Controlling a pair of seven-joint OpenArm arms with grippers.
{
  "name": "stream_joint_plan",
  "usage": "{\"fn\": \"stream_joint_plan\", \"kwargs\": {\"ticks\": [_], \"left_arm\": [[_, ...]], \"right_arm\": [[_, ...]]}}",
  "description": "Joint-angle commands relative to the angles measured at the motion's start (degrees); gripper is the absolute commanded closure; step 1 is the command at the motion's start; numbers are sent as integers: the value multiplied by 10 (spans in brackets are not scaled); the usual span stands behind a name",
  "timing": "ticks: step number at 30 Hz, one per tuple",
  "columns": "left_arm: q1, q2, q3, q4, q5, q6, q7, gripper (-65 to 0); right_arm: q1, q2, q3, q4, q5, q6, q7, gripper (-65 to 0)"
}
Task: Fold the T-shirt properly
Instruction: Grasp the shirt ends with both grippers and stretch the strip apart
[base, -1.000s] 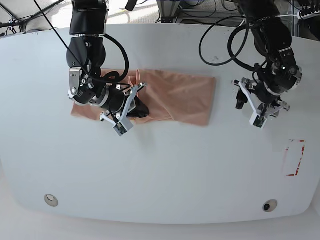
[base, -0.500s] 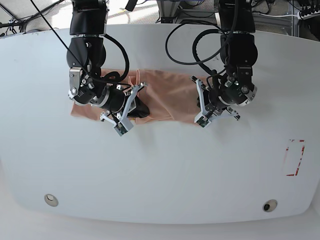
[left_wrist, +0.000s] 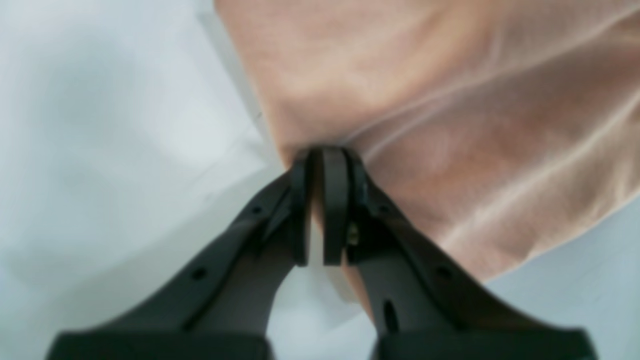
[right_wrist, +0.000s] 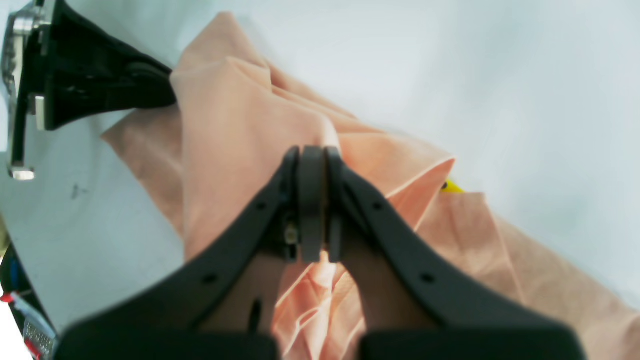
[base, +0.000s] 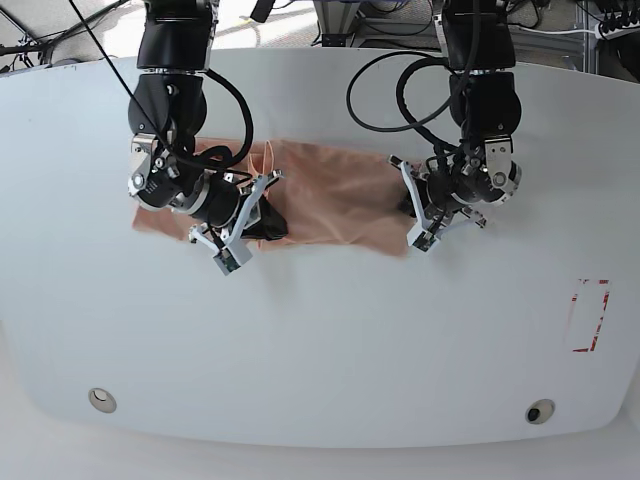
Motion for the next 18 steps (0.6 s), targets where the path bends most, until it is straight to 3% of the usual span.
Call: {"fn": "stream_joint_plan", "kwargs": {"ticks": [1,9,18], "left_arm": [[-2,3,2,-27,7,-2,16,-22],[-1,2,-9,-31,8,-2,16,-22],[-1,-9,-8,-32,8,-2,16,-22]], "right_arm": [[11,5,11,11,10,0,15,0],[8,21,14,11,11,0,15,0],[28,26,100,-70,9,0,28,-2]]}}
